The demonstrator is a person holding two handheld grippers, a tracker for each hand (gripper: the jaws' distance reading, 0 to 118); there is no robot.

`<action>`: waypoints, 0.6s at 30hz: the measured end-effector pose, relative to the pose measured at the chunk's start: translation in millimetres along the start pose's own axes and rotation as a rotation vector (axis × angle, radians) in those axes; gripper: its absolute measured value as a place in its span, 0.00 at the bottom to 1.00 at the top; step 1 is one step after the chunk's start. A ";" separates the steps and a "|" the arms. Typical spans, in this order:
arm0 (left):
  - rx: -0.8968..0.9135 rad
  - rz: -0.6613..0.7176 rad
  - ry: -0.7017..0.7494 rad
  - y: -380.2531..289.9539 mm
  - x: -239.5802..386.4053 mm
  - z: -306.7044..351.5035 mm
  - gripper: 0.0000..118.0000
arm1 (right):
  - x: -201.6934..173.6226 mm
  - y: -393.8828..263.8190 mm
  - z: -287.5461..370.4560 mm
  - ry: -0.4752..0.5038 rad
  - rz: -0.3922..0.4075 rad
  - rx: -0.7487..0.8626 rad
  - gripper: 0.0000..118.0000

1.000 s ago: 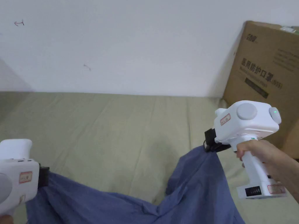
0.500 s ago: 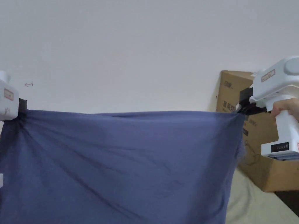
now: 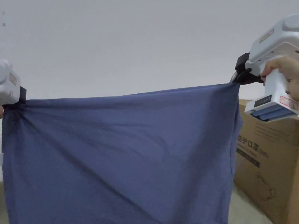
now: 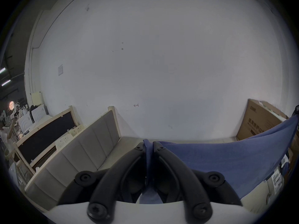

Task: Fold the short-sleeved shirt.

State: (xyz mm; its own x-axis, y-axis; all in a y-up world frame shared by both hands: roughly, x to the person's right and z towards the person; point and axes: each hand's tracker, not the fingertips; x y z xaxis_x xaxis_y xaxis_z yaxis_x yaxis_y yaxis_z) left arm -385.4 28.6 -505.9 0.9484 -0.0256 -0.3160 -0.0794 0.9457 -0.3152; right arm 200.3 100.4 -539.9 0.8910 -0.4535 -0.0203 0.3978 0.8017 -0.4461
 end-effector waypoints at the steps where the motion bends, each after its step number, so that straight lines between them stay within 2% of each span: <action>1: -0.001 0.003 0.002 6.8 0.0 -4.0 0.05 | -8.1 6.9 1.2 -0.004 0.009 -0.002 0.01; 3: 0.018 0.019 0.007 18.4 -0.5 -8.9 0.05 | -18.9 19.2 4.1 0.009 0.030 0.034 0.01; 6: 0.031 -0.025 0.026 34.2 5.0 -16.9 0.05 | -32.9 30.6 10.4 -0.003 0.068 0.057 0.01; 7: 0.038 -0.080 0.039 38.7 7.2 -18.5 0.05 | -35.6 33.9 12.1 -0.009 0.072 0.058 0.01; 10: 0.058 -0.044 0.044 43.4 11.8 -22.6 0.05 | -35.0 30.1 10.8 -0.026 0.091 0.068 0.01; 11: 0.081 0.020 0.020 40.8 12.6 -25.6 0.05 | -32.4 25.0 7.8 -0.038 0.105 0.076 0.01; 14: 0.072 0.026 0.002 22.5 18.5 -41.4 0.05 | -16.1 10.9 -14.9 -0.075 0.139 0.047 0.01; 18: -0.043 -0.065 0.018 -28.0 31.6 -80.6 0.05 | 19.2 -21.5 -61.3 -0.091 0.090 -0.054 0.01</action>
State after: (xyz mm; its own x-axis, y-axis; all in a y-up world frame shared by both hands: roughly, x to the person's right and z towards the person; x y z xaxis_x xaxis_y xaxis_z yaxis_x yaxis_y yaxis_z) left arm -377.9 -24.8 -579.2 0.9464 -0.0926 -0.3093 -0.0314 0.9271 -0.3734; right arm 195.5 50.5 -585.6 0.9398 -0.3413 0.0176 0.3050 0.8143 -0.4939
